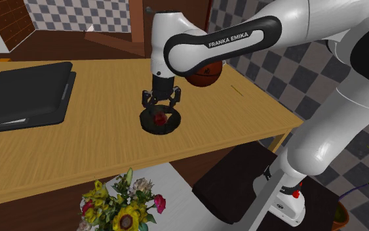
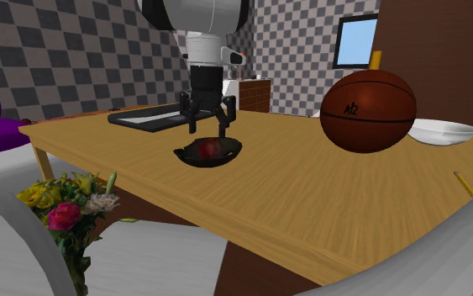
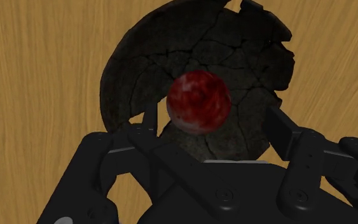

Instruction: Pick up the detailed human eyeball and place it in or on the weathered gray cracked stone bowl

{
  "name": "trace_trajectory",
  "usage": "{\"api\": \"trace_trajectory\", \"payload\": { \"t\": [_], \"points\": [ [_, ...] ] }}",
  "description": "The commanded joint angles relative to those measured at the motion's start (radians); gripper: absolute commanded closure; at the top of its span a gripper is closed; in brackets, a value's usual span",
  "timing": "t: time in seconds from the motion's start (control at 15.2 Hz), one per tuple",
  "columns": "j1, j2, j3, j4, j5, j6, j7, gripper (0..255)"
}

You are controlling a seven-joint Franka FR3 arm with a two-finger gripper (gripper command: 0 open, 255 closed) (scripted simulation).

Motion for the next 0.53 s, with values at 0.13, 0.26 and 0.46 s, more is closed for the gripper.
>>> {"api": "trace_trajectory", "payload": {
  "t": [0.13, 0.26, 0.46],
  "points": [
    [0.000, 0.000, 0.000, 0.000, 0.000, 0.000, 0.000, 0],
    [-0.001, -0.010, -0.002, 0.023, 0.004, -0.033, -0.003, 0],
    [-0.005, -0.032, -0.008, 0.096, 0.010, -0.125, -0.009, 0]
  ]
}}
